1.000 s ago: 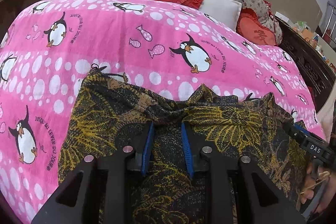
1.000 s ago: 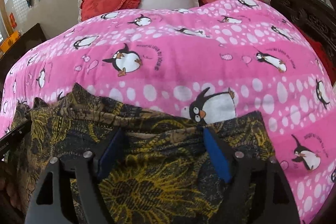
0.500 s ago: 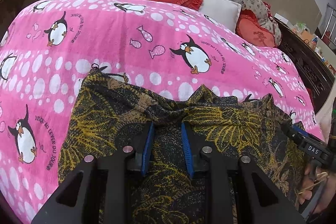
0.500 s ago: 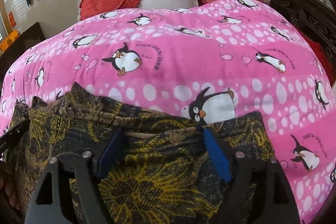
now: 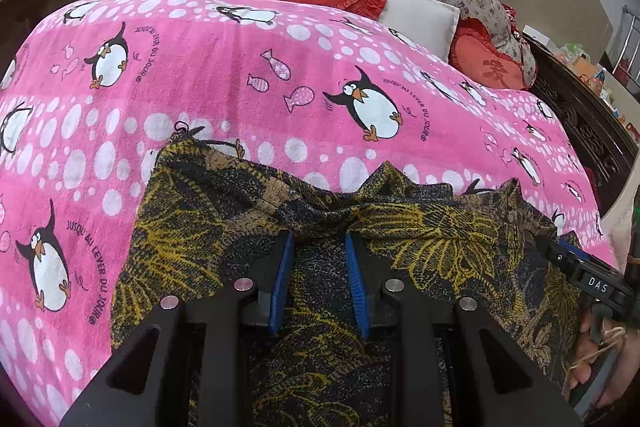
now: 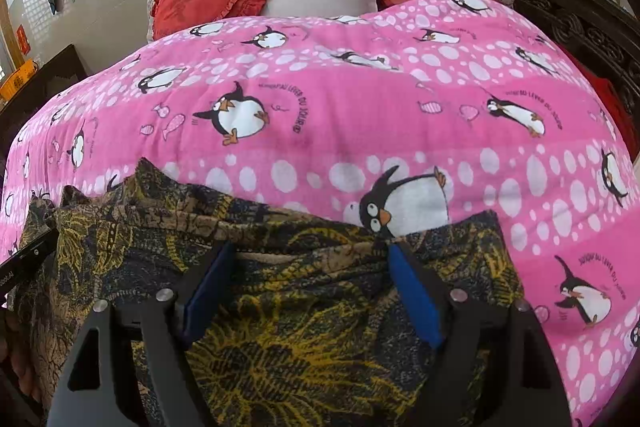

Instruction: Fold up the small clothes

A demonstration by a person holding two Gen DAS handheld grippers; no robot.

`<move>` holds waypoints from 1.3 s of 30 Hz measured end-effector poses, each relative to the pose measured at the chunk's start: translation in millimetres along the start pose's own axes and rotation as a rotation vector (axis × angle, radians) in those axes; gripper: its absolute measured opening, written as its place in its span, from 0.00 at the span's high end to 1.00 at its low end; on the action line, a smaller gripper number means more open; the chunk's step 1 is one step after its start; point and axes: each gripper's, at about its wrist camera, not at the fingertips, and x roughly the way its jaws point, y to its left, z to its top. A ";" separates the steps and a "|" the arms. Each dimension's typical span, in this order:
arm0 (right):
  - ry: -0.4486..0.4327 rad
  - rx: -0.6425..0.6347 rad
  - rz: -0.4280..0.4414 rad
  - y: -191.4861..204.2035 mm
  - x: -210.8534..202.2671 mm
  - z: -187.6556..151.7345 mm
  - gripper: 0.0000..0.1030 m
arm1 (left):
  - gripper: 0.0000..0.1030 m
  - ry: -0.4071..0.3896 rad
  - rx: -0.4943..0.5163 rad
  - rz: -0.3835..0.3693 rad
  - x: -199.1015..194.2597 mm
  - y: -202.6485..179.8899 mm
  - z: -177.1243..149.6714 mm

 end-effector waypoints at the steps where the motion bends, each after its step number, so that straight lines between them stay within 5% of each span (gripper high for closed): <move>1: 0.000 0.000 0.000 0.0 0.1 -0.1 0.19 | 0.94 0.000 0.001 0.000 0.2 -0.1 -0.1; 14: 0.015 0.034 -0.040 1.9 -10.1 8.2 0.16 | 0.94 -0.001 -0.011 0.001 3.8 2.9 0.4; 16: -0.030 0.029 -0.099 14.0 -32.5 10.7 0.17 | 0.94 -0.001 -0.008 0.005 3.6 2.2 0.1; 19: -0.084 0.003 -0.056 45.1 -55.4 5.7 0.17 | 0.94 -0.001 -0.008 0.006 3.2 1.6 0.1; 24: -0.002 -0.113 -0.049 103.4 -17.2 -11.1 0.17 | 0.94 0.000 -0.011 0.002 3.5 2.2 0.2; 27: -0.015 -0.124 -0.057 104.0 6.2 -20.0 0.05 | 0.94 0.003 -0.010 0.005 4.3 3.4 0.7; 39: -0.031 -0.108 -0.016 95.7 3.9 -23.4 0.02 | 0.94 0.004 -0.014 0.001 4.5 2.8 1.0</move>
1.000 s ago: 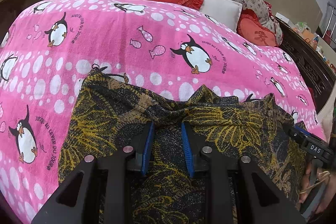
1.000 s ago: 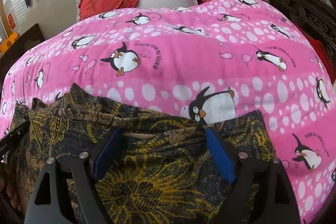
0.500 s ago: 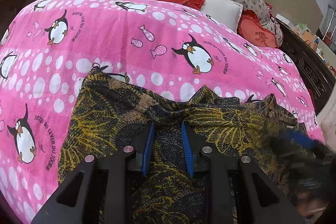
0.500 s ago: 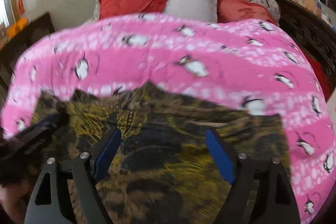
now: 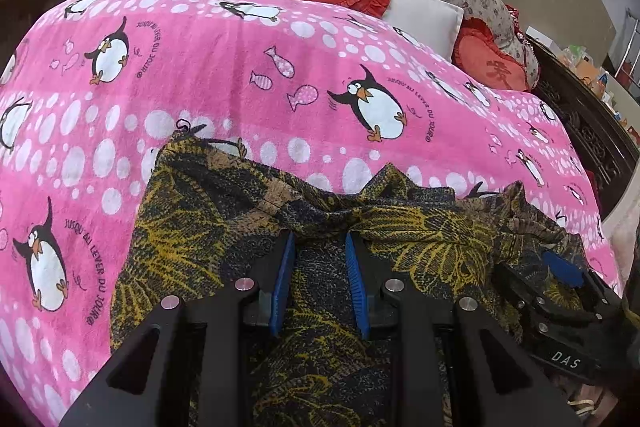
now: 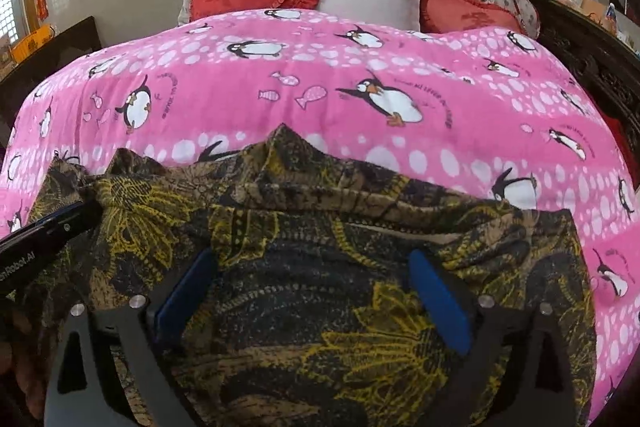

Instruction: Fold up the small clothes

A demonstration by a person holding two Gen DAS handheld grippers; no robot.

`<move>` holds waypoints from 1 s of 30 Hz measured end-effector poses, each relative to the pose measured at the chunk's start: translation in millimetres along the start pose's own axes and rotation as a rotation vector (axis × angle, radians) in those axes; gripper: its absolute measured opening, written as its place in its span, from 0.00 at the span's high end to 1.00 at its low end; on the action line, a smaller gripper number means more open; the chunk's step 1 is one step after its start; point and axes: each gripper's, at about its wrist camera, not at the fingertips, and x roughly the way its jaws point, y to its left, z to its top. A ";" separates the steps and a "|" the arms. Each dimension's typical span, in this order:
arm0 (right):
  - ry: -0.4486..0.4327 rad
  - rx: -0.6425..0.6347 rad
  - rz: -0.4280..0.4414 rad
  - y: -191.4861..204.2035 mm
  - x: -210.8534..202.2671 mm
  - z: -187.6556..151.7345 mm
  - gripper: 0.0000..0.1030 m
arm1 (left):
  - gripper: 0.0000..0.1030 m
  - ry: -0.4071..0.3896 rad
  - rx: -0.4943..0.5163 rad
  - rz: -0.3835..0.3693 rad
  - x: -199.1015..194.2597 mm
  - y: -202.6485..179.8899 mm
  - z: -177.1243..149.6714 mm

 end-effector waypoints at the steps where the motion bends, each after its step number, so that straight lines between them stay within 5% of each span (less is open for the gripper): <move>1: 0.000 0.000 0.005 -1.7 1.1 0.7 0.01 | 0.94 0.000 0.001 0.001 -0.2 0.3 -0.1; 9: 0.006 -0.013 -0.008 5.5 2.8 0.8 0.00 | 0.91 0.004 -0.007 -0.014 0.1 2.4 0.0; 12: 0.011 -0.016 -0.014 5.5 6.0 1.6 0.00 | 0.75 0.009 -0.010 -0.071 0.1 3.0 0.6; 14: 0.014 -0.018 -0.017 5.7 7.1 1.7 0.00 | 0.51 0.014 0.002 -0.126 0.5 0.3 0.9; 20: 0.017 -0.024 -0.024 6.5 7.9 1.8 0.00 | 0.34 0.032 0.031 -0.169 4.3 -6.8 2.2; 30: 0.023 -0.038 -0.044 8.8 8.9 2.0 0.01 | 0.26 0.054 0.137 -0.040 12.8 -33.2 -1.2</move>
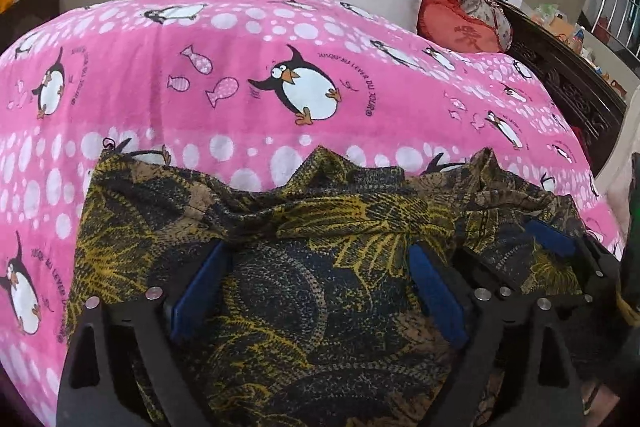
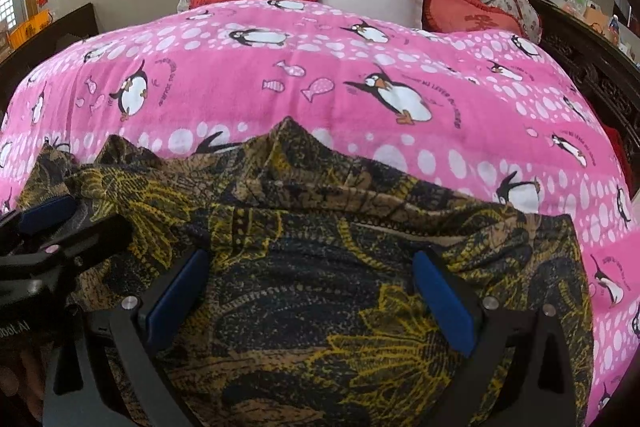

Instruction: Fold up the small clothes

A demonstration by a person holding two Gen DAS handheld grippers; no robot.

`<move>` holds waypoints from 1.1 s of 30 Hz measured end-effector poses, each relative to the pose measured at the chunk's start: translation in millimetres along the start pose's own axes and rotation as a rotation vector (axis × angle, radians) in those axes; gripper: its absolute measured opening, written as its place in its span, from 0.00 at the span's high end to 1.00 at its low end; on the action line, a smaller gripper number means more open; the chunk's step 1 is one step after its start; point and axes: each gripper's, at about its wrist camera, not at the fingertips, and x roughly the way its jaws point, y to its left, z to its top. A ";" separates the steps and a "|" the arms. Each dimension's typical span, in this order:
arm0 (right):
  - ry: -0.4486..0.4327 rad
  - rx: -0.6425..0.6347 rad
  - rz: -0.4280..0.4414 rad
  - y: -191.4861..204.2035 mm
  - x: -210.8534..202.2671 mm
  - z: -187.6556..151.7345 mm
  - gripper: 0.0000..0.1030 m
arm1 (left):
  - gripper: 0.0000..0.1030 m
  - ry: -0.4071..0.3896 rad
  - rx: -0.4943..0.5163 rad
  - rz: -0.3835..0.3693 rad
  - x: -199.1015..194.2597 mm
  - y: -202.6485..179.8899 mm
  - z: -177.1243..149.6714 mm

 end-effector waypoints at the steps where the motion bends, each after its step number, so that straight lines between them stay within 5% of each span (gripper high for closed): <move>1: 0.000 -0.002 -0.003 0.3 0.2 0.0 0.01 | 0.24 0.004 0.007 0.006 1.6 -2.1 0.2; 6: 0.005 -0.016 -0.019 2.5 -0.4 0.6 0.01 | 0.23 0.013 0.017 0.022 3.6 -5.9 5.0; 11: 0.038 -0.026 0.035 -4.4 -35.7 -2.1 0.07 | 0.42 0.015 -0.009 0.015 -41.6 20.9 -13.7; 16: 0.029 -0.057 0.109 -29.0 -104.8 -51.2 0.07 | 0.42 0.068 0.009 0.119 -85.4 48.5 -76.5; 20: 0.156 -0.073 0.097 -55.1 -107.1 -106.6 0.07 | 0.41 0.024 0.003 0.098 -120.7 54.4 -112.1; 21: 0.103 -0.118 0.091 -54.7 -116.4 -115.2 0.07 | 0.42 0.011 -0.005 0.095 -131.5 55.1 -117.1; 23: 0.071 -0.159 0.045 -51.6 -134.2 -123.2 0.07 | 0.42 -0.031 -0.022 0.072 -161.5 54.7 -131.1; 26: -0.024 -0.147 0.101 -51.5 -163.4 -130.6 0.07 | 0.42 -0.094 -0.050 0.022 -198.7 49.7 -151.1; 29: -0.121 -0.185 0.081 -46.8 -171.1 -140.3 0.07 | 0.42 -0.092 -0.078 -0.042 -215.6 40.7 -172.2; 33: -0.050 -0.124 0.034 -48.9 -139.5 -148.3 0.07 | 0.42 -0.034 -0.177 -0.160 -201.4 40.3 -191.8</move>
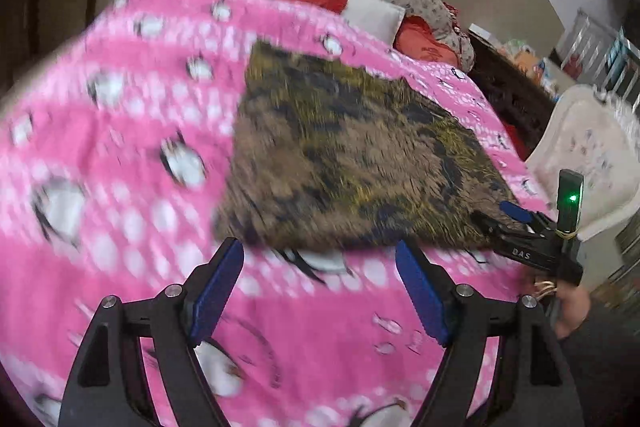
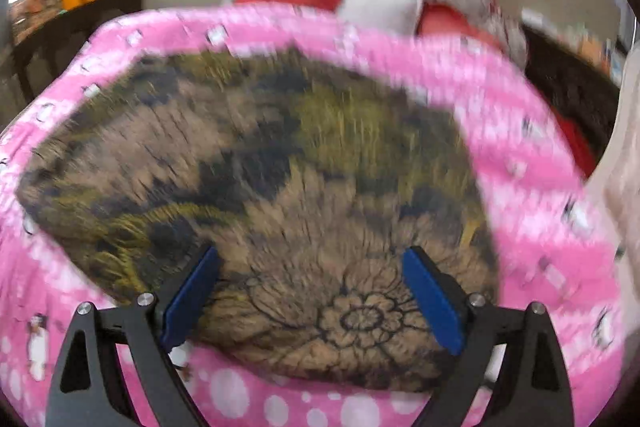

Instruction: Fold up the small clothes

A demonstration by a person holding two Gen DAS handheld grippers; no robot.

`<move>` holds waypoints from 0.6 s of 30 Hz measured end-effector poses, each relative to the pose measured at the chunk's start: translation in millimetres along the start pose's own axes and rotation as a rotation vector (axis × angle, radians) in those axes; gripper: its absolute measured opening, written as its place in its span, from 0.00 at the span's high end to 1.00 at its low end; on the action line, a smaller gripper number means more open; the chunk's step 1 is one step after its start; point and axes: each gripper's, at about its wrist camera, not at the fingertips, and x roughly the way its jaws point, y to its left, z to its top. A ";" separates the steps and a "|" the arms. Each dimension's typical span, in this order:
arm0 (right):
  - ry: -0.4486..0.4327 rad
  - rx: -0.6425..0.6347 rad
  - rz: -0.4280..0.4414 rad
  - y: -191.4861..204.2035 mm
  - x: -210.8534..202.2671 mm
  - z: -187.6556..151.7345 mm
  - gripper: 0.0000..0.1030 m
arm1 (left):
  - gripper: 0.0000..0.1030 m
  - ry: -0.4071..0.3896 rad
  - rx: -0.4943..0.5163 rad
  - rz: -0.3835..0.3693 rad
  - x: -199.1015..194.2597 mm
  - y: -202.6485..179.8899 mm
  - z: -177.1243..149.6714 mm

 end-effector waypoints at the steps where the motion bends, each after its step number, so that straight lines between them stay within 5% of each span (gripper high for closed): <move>1: -0.018 0.004 -0.008 0.5 -3.0 2.8 0.07 | 0.42 0.014 -0.040 -0.020 6.1 0.0 -3.2; 3: -0.014 -0.004 -0.026 3.0 -1.5 2.3 0.07 | 0.42 0.064 -0.201 -0.095 22.5 14.4 -12.8; 13: -0.019 -0.010 -0.035 2.5 -2.2 -3.5 0.06 | 0.37 -0.051 -0.508 -0.177 34.9 53.3 18.0; 15: -0.020 -0.006 -0.030 3.3 -1.6 -2.9 0.06 | 0.37 -0.047 -0.516 -0.162 37.1 50.9 17.7; 18: -0.020 -0.008 -0.033 4.3 -1.0 -3.1 0.06 | 0.38 0.036 -0.439 -0.256 46.0 28.8 13.7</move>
